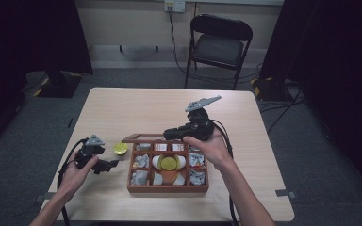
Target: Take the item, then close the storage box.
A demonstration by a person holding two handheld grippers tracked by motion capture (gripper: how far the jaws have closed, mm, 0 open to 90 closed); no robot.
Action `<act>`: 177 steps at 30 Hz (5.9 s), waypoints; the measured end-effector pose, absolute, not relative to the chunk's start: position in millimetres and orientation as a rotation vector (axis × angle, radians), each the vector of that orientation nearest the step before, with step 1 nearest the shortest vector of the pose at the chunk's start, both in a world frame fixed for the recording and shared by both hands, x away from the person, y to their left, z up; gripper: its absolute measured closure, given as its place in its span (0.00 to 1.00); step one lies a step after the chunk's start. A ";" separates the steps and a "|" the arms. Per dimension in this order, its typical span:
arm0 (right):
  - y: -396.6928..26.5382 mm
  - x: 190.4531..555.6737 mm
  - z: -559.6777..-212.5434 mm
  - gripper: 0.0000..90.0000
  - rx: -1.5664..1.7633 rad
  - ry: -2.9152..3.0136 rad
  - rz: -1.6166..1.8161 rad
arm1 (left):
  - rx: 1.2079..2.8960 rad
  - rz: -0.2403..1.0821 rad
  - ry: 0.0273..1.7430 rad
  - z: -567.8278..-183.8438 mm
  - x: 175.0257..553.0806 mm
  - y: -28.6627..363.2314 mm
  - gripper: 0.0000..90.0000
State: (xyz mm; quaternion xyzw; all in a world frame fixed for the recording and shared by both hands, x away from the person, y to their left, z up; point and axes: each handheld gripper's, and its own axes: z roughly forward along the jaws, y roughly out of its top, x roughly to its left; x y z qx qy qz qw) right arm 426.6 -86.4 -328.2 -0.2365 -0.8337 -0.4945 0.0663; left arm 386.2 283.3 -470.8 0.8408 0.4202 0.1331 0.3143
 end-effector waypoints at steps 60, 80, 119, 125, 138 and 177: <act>-78.3 397.5 -335.7 0.91 -0.678 -2.677 -1.389 | 2.147 0.395 1.035 -509.6 363.3 283.5 0.02; -77.3 384.2 -351.1 0.91 -0.612 -2.716 -1.367 | 2.151 0.399 1.030 -509.4 363.4 283.9 0.02; -72.3 366.5 -385.9 0.91 -0.547 -2.765 -1.241 | 2.149 0.391 1.025 -509.7 363.4 284.3 0.02; -72.5 367.4 -393.1 0.91 -0.535 -2.748 -1.223 | 2.156 0.386 1.013 -509.6 364.0 285.1 0.02; -65.9 365.0 -415.6 0.91 -0.538 -2.763 -1.105 | 2.156 0.380 1.007 -509.9 364.3 285.6 0.01; -108.2 372.1 -412.3 0.69 -0.915 -2.698 -1.349 | 2.161 0.378 0.993 -510.1 364.3 286.8 0.02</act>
